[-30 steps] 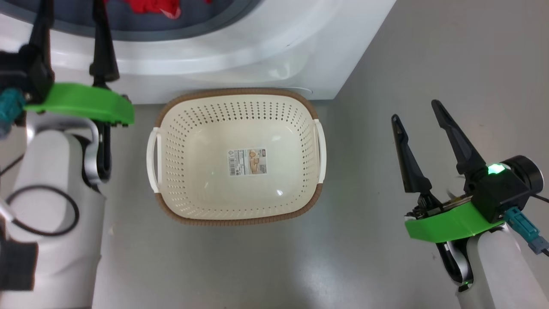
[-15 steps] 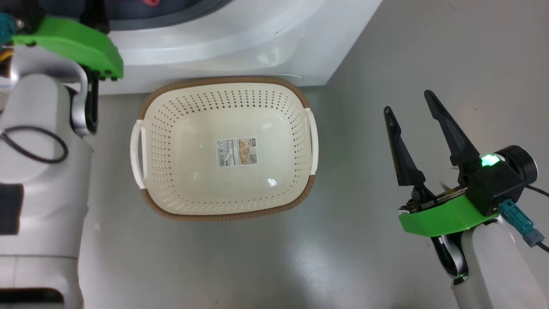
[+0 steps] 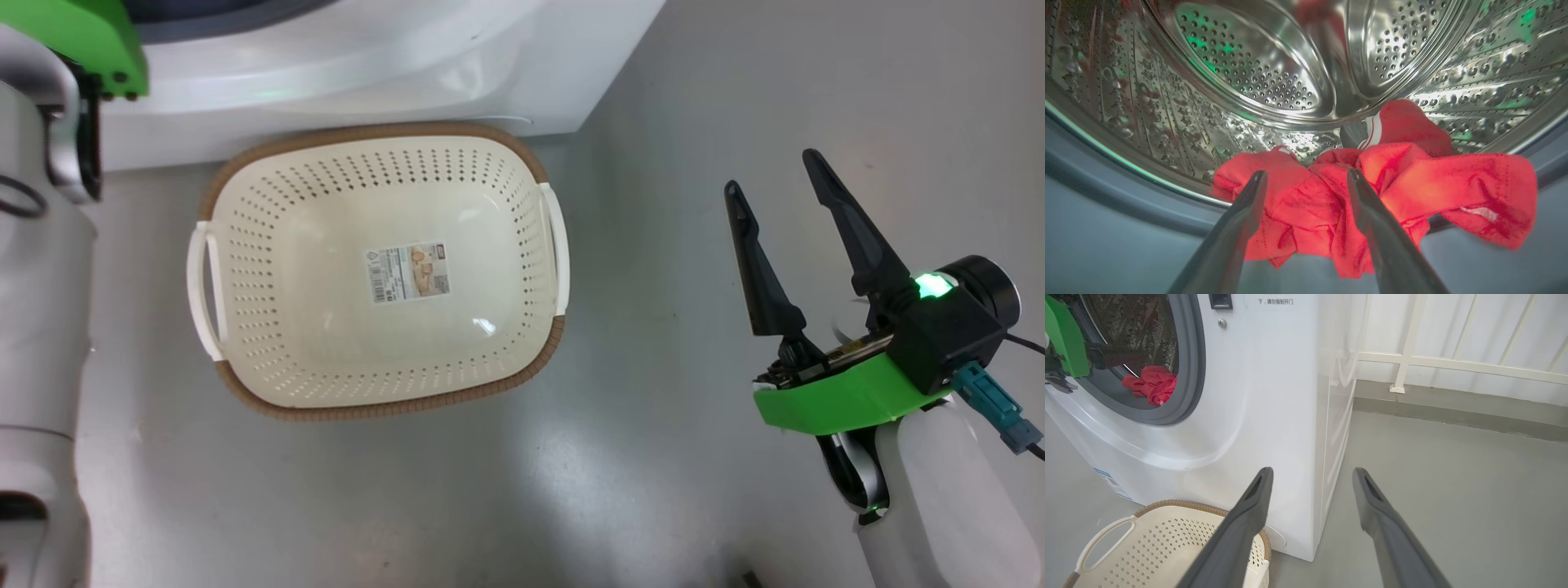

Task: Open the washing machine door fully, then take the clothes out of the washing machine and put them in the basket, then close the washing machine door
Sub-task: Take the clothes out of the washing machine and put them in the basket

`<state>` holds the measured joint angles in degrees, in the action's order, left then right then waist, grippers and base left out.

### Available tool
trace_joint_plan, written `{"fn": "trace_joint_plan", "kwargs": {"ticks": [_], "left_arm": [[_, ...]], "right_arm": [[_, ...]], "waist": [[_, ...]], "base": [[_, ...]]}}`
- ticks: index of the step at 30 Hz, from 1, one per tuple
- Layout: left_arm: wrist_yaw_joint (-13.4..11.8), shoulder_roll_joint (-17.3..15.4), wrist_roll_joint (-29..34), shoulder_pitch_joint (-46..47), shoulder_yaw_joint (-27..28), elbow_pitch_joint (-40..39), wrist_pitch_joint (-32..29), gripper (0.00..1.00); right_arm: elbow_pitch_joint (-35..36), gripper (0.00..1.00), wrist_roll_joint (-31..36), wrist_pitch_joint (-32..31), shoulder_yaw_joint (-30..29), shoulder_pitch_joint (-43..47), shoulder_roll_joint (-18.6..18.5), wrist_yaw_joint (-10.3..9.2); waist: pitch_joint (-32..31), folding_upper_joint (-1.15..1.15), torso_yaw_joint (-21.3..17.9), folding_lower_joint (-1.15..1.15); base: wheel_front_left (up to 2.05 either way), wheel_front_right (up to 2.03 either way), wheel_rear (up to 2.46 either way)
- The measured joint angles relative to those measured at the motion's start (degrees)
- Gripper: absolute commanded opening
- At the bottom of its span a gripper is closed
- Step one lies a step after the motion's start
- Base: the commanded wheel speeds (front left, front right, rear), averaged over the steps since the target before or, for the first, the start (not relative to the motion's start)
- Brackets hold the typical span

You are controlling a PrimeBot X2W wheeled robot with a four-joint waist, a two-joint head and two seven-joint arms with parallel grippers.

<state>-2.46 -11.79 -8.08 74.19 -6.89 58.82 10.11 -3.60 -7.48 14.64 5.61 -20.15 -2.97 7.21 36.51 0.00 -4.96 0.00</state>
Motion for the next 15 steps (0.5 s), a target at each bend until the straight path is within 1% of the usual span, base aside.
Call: {"fn": "trace_joint_plan", "kwargs": {"ticks": [4, 9, 12, 15], "left_arm": [[-0.1, -1.1, 0.1, 2.3, -0.2, 3.1, -2.1, 1.0], [-0.6, -1.6, 0.2, 4.2, -0.7, 5.7, -4.9, 1.0], [-0.6, -2.1, 0.6, 5.7, -1.4, 8.2, -8.1, 1.0], [-1.1, -2.3, 1.0, 6.3, -1.9, 9.0, -9.3, 1.0]], "right_arm": [[0.1, 1.0, 0.0, 0.0, 0.2, -0.3, 0.0, 0.0], [0.1, 1.0, -0.1, 0.0, 0.5, -0.5, 0.0, 0.01], [0.1, 1.0, -0.3, 0.0, 0.8, -1.4, 0.0, 0.01], [0.1, 1.0, -0.6, 0.0, 1.0, -1.6, 0.0, 0.01]], "waist": [[1.0, 0.0, -0.8, 0.0], [1.9, 0.0, -1.4, 0.0], [2.3, 0.0, -2.0, 0.0], [2.4, 0.0, -2.3, 0.0]], "base": [[0.0, 0.0, 0.0], [0.0, 0.0, 0.0], [0.0, 0.0, 0.0], [0.0, 0.0, 0.0]]}}
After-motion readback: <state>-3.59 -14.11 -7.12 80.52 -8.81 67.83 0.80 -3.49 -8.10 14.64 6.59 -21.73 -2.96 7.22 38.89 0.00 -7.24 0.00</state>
